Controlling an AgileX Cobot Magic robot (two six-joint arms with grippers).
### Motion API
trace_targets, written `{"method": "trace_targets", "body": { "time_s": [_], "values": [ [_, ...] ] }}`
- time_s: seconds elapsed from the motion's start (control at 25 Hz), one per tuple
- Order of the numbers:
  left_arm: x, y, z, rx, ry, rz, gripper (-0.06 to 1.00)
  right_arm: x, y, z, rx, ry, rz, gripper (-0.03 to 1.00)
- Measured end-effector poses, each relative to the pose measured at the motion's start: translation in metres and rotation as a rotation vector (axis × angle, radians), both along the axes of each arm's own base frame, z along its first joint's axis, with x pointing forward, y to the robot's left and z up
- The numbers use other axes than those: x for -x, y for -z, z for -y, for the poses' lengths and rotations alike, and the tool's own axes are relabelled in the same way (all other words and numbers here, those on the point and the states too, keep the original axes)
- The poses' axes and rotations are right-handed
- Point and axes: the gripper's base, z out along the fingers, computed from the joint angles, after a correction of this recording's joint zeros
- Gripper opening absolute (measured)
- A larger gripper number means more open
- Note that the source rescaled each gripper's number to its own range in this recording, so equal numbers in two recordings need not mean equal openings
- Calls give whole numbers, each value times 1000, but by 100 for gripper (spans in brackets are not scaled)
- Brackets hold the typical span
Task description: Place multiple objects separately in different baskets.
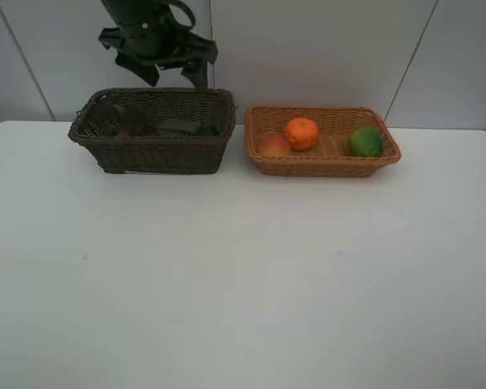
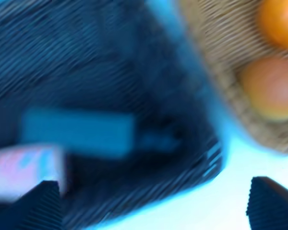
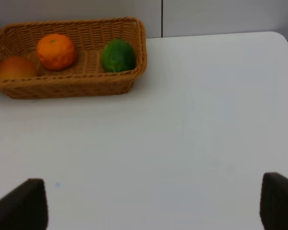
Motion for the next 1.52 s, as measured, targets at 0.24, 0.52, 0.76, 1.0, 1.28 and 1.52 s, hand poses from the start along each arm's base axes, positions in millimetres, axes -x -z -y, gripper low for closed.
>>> {"method": "trace_targets", "body": {
  "time_s": [0.24,0.52,0.76,1.0,1.28,1.52],
  "values": [
    [68,-23,-96,14,-189,-18,100,0,0,0,0,0,0,92],
    [166,-45,-140,43,-230,29,100,0,0,0,0,0,0,92],
    [234,-53,-146,71,-222,97,100,0,0,0,0,0,0,92],
    [286,-68,-151,110,-215,271,100,0,0,0,0,0,0,92],
    [342,-70,-155,144,-196,438,100,0,0,0,0,0,0,92],
    [376,-47,-158,126,-163,478,100,0,0,0,0,0,0,92]
  ]
}}
